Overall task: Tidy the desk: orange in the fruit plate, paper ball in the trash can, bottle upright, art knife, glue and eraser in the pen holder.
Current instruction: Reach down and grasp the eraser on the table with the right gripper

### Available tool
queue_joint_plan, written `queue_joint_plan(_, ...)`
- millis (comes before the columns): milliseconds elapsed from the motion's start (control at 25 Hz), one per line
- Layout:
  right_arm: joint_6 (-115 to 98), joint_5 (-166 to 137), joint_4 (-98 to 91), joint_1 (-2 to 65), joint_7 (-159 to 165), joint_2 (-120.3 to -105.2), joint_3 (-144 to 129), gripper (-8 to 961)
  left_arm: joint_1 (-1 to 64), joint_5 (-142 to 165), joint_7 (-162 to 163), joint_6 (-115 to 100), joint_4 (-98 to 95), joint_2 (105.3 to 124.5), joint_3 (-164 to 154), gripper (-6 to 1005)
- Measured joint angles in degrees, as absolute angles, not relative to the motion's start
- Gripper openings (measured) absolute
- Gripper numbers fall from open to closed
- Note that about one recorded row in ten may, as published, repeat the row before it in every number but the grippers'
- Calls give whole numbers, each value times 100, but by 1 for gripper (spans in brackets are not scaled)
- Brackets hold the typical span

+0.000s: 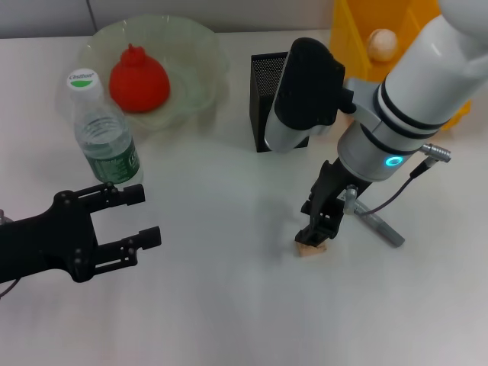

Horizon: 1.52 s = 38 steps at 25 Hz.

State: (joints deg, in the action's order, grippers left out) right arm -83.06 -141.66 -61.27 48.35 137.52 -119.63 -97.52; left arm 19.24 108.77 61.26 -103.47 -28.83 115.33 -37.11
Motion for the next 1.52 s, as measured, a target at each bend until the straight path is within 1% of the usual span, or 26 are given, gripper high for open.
queue_joint_plan(120, -8278, -14166, -6066, 4865, 13698, -11967, -9792, 467, 1922, 10875, 6138, -10353, -2883, 11524, -3702, 709)
queue_joint_plan(480, -8598, -14166, -6143, 4830, 13155, -11971, -9897, 460, 1959, 10853, 6143, -10446, -2883, 11522, -3692, 709)
queue_joint_plan(880, -8389, -14175, -5981, 4899, 13008, -11971, -10045, 452, 1995, 10837, 6152, -10545, -2886, 11556, -3697, 710)
queue_joint_plan(1200, -8337, -14161, -5689, 5066, 12961, -11972, -10237, 446, 2009, 10836, 6153, -10565, -2892, 11557, -3691, 710)
queue_joint_plan(1480, -8306, -14150, -5712, 5067, 12961, -11978, -10244, 441, 2032, 10836, 6146, -10551, -2892, 11558, -3691, 710)
queue_joint_plan(1520, -8306, -14150, -5712, 5067, 12961, -11978, -10244, 413, 2032, 10836, 6146, -10551, -2892, 11558, -3691, 709)
